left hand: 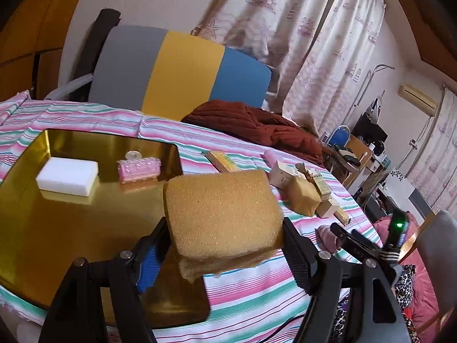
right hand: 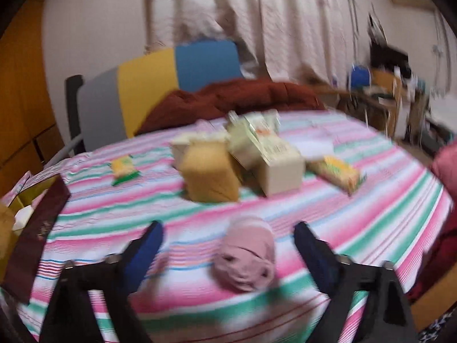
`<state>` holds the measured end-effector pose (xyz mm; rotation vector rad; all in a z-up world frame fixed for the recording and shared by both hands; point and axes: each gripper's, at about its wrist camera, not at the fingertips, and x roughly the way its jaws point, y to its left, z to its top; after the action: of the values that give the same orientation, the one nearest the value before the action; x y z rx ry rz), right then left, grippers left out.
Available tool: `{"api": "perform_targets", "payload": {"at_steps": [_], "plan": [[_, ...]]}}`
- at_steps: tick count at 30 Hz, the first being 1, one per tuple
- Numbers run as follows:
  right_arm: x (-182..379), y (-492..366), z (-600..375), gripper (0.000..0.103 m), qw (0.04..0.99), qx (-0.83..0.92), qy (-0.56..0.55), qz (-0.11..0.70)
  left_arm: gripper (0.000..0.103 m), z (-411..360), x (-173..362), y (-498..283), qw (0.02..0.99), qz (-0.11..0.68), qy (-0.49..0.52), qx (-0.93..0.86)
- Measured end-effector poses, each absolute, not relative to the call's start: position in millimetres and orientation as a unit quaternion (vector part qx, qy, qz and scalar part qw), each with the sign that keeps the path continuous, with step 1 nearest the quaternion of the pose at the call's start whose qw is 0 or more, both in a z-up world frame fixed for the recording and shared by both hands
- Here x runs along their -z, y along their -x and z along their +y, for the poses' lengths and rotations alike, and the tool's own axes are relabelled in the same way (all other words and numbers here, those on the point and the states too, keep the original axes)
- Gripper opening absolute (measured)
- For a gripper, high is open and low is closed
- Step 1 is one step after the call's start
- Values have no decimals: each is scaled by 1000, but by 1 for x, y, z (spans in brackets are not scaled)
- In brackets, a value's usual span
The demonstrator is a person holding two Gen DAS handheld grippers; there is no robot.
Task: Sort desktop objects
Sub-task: 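Move the yellow sponge over the gold tray with the left gripper while the right reaches for the sock, then carry the pink sock into the gold tray and open the right gripper while the left lowers the sponge there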
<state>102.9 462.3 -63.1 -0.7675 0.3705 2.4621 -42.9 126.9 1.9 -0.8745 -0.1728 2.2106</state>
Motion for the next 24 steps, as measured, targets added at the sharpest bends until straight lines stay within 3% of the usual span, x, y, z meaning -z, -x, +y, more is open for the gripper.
{"api": "perform_targets", "payload": {"at_steps": [4,7,8,24], "plan": [[83,-100,478,71,273,-900,303,151,76,137,1,41,376,-63,345,-858],[89,-101,482,49,253,-902,304,172,76,143,0,38,380,-57,345,-856],[89,-100,482,47,253,-903,303,170,76,145,0,38,382,-55,345,-856],[43,-87,414,44,156,-935,272,164,76,125,-4,39,372,-70,335,-862]]}}
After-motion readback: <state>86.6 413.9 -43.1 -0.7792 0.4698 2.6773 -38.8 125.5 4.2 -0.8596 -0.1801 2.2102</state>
